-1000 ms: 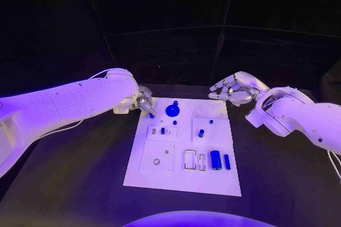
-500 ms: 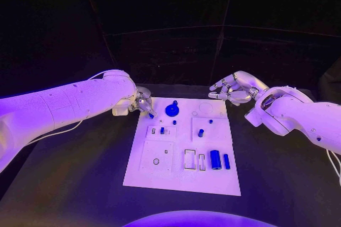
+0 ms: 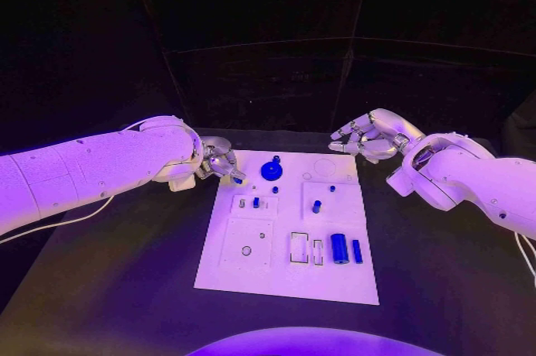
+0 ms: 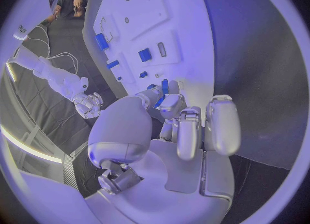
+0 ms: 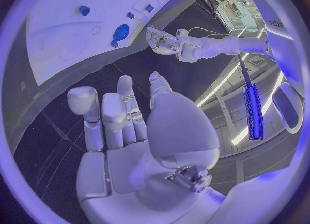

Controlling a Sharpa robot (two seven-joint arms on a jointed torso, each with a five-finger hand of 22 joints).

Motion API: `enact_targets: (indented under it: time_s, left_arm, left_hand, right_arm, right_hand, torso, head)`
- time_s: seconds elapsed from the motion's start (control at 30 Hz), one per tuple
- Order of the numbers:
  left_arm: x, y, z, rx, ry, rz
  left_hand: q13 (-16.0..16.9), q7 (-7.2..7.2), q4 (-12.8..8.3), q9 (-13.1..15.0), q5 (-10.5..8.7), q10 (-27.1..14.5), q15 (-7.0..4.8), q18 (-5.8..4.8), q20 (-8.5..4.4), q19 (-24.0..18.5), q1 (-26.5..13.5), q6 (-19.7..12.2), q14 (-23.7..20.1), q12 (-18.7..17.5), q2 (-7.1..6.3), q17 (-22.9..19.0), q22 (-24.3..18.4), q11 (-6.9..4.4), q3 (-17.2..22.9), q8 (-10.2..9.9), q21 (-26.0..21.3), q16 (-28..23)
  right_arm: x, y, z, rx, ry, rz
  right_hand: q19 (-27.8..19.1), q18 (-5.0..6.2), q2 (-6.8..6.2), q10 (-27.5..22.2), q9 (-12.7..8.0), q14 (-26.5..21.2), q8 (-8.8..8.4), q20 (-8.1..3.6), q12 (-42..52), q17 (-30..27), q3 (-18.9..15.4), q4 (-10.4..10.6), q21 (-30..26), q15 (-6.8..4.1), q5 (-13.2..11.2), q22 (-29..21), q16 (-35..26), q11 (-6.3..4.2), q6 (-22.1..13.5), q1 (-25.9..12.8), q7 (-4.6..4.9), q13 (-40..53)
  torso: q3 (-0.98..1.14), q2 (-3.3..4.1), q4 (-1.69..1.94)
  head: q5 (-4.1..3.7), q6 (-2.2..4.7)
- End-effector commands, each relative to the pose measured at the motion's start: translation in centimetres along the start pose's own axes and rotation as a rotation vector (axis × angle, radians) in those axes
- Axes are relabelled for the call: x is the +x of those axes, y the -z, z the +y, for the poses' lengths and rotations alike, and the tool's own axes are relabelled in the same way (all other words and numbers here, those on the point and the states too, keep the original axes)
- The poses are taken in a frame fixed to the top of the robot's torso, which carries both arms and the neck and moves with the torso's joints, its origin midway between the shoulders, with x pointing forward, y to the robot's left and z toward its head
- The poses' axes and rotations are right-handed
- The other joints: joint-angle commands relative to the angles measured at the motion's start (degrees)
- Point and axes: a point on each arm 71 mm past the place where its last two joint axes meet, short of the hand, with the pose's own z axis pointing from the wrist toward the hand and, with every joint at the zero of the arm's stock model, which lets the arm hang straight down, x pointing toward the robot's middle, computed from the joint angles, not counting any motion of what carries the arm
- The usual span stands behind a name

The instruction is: Assemble the parts on the task board

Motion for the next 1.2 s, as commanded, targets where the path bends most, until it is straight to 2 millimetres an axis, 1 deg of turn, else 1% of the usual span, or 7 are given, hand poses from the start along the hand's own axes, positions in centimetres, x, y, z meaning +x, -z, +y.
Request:
enact_targets:
  time_s: [0.03,0.2,0.43,0.6,0.77,0.9,1.2]
  left_arm:
    - [0.3,0.4,-0.4,0.038,0.064,-0.089]
    - [1.9,1.0,-0.4,0.063,0.042,-0.116]
    - [3.3,1.3,-0.5,0.077,-0.011,-0.112]
    - [3.8,1.2,-0.3,0.069,-0.041,-0.092]
    - [4.2,1.2,0.0,0.06,-0.07,-0.069]
    - [4.4,1.2,0.1,0.054,-0.102,-0.051]
    - [5.0,1.0,-0.3,0.054,-0.166,-0.005]
  left_hand:
    - [-0.15,-0.21,-7.13,0.1,0.15,0.37,0.12,0.21,0.23,0.69,-0.69,0.04,6.07,0.0,-0.17,15.1,0.04,-0.12,7.53,0.39,-0.3,0.19]
    - [-0.32,-0.25,-7.25,0.18,0.13,0.36,0.09,0.19,0.21,0.73,-0.74,0.06,6.07,-0.1,-0.35,15.1,0.14,-0.16,7.78,0.52,-0.23,0.19]
    - [-0.4,-0.28,-7.33,0.23,0.11,0.37,0.08,0.18,0.2,0.76,-0.77,0.07,6.07,-0.13,-0.5,15.1,0.18,-0.19,7.94,0.6,-0.2,0.19]
    - [-0.64,-0.27,-7.09,0.34,0.05,0.32,0.05,0.25,0.18,0.65,-1.15,0.11,6.07,-0.29,-0.54,15.1,-0.16,-0.18,8.17,0.8,-0.47,0.19]
    - [-0.63,-0.32,-6.94,0.47,-0.06,0.37,0.05,0.25,0.18,0.65,-1.52,0.2,6.07,-0.26,-0.79,15.1,-0.13,-0.19,8.17,1.04,-0.47,0.19]
    - [-0.59,-0.43,-7.1,0.59,-0.38,0.44,0.01,0.22,0.16,0.69,-1.58,0.27,6.07,-0.2,-1.13,15.1,-0.01,-0.28,8.16,1.26,-0.4,0.19]
    - [-0.52,-0.53,-7.31,0.68,-0.63,0.51,-0.02,0.21,0.14,0.7,-1.53,0.31,6.07,-0.13,-1.43,15.1,0.05,-0.35,8.18,1.42,-0.37,0.19]
  right_arm:
    - [0.0,-0.1,0.1,-0.01,-0.006,0.003]
    - [0.0,-0.1,0.1,-0.009,-0.006,0.003]
    - [0.0,-0.2,0.1,-0.009,-0.006,0.004]
    - [0.1,-0.2,0.1,-0.008,-0.007,0.005]
    - [0.1,-0.2,0.0,-0.007,-0.007,0.005]
    - [0.1,-0.2,0.0,-0.007,-0.007,0.005]
    - [0.2,-0.2,0.0,-0.008,-0.008,0.007]
  right_hand:
    - [-0.17,0.94,0.55,-0.31,-0.04,-0.16,0.26,0.08,-0.23,0.02,-0.18,0.12,-0.37,0.18,0.29,-0.05,-0.35,0.09,-0.31,0.05,0.14,-0.07]
    - [-0.16,0.94,0.57,-0.32,-0.04,-0.16,0.27,0.07,-0.25,0.03,-0.2,0.15,-0.37,0.18,0.3,-0.04,-0.36,0.09,-0.31,0.02,0.14,-0.11]
    - [-0.17,0.94,0.59,-0.34,-0.04,-0.16,0.27,0.07,-0.28,0.01,-0.22,0.18,-0.39,0.18,0.3,-0.06,-0.38,0.09,-0.31,0.01,0.14,-0.14]
    - [-0.16,0.94,0.71,-0.33,-0.04,-0.15,0.28,0.08,-0.24,-0.04,-0.26,0.28,-0.42,0.18,0.33,-0.1,-0.45,0.09,-0.31,-0.04,0.14,-0.14]
    - [-0.16,0.94,0.71,-0.33,-0.04,-0.15,0.28,0.08,-0.24,-0.04,-0.26,0.28,-0.42,0.18,0.33,-0.1,-0.45,0.09,-0.31,-0.04,0.14,-0.14]
    - [-0.16,0.94,0.71,-0.33,-0.04,-0.15,0.28,0.08,-0.24,-0.04,-0.26,0.28,-0.42,0.18,0.33,-0.1,-0.45,0.09,-0.31,-0.04,0.14,-0.14]
    - [-0.16,0.94,0.71,-0.33,-0.04,-0.15,0.28,0.08,-0.24,-0.04,-0.26,0.28,-0.42,0.18,0.33,-0.1,-0.45,0.09,-0.31,-0.04,0.14,-0.14]
  torso:
    - [-0.02,0.0,0.09]
    - [-0.08,0.02,0.05]
    - [0.01,0.02,-0.05]
    - [0.06,0.04,-0.14]
    - [-0.01,0.06,-0.07]
    - [0.08,0.08,-0.19]
    - [0.03,0.07,-0.17]
  head:
    - [0.17,0.06]
    - [0.58,-0.2]
    - [0.86,-0.18]
    - [1.13,-0.26]
    - [1.08,-0.3]
    - [1.29,-0.35]
    - [1.35,-0.58]
